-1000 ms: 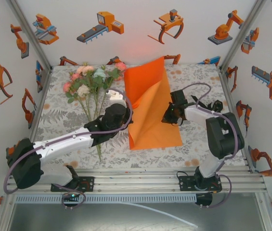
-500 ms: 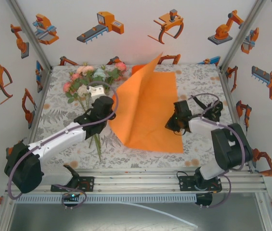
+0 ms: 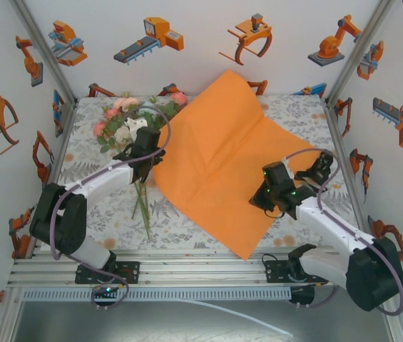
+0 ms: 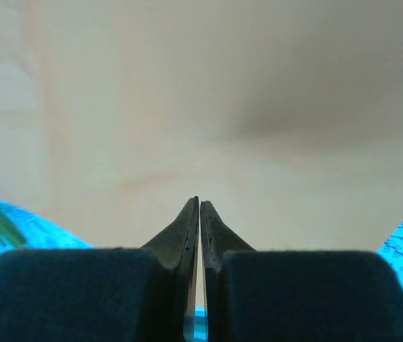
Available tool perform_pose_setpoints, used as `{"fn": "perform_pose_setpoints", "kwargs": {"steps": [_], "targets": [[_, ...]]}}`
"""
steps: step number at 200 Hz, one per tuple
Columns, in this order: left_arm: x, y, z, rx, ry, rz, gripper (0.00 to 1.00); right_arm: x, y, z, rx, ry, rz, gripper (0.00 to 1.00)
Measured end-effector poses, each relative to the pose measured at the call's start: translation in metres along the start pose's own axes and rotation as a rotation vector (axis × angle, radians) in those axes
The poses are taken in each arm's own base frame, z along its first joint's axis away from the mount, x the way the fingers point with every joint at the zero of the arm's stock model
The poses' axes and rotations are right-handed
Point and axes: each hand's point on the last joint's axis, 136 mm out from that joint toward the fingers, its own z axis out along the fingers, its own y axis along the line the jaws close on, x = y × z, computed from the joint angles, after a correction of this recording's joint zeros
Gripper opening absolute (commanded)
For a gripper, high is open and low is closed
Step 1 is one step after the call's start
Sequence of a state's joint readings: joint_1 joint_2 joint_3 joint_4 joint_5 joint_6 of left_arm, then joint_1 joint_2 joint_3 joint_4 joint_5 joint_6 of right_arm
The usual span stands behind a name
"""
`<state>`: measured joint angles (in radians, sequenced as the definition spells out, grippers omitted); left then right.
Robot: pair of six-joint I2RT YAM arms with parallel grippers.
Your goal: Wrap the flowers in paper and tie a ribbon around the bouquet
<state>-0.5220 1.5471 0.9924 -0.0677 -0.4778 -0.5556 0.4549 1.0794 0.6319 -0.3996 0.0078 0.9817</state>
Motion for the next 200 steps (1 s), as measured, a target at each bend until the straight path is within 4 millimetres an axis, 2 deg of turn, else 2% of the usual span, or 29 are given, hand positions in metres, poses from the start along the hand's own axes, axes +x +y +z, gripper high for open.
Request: {"fn": "perform_pose_setpoints", "kwargs": {"steps": [20,34,55,79,107,120,130,171,200], "targets": [[-0.02,0.008,-0.006,-0.033,-0.038,-0.016,0.33,-0.039,0.023,-0.019,-0.026,-0.1,-0.025,0.18],[-0.03,0.019,-0.014,-0.06,-0.056,-0.025,0.38,-0.063,0.023,-0.021,-0.002,-0.144,-0.017,0.18],[-0.04,0.027,-0.032,-0.056,-0.064,-0.036,0.45,-0.085,0.004,-0.002,0.078,-0.141,0.005,0.18],[-0.039,0.011,-0.051,0.025,-0.046,-0.044,0.44,-0.082,-0.019,0.027,0.152,-0.069,0.004,0.18],[-0.006,-0.045,-0.058,0.178,0.048,0.003,0.43,-0.073,-0.031,0.053,0.188,0.004,-0.003,0.15],[0.015,-0.072,-0.052,0.226,0.112,0.028,0.42,-0.071,-0.036,0.061,0.196,0.022,0.006,0.13],[0.03,-0.084,-0.041,0.233,0.155,0.044,0.41,-0.071,-0.04,0.066,0.203,0.03,0.016,0.12],[0.089,-0.091,0.017,0.156,0.302,0.101,0.35,-0.067,-0.06,0.072,0.236,0.035,0.071,0.09],[0.112,-0.091,0.042,0.125,0.358,0.118,0.32,-0.059,-0.073,0.067,0.252,0.022,0.106,0.08]]}}
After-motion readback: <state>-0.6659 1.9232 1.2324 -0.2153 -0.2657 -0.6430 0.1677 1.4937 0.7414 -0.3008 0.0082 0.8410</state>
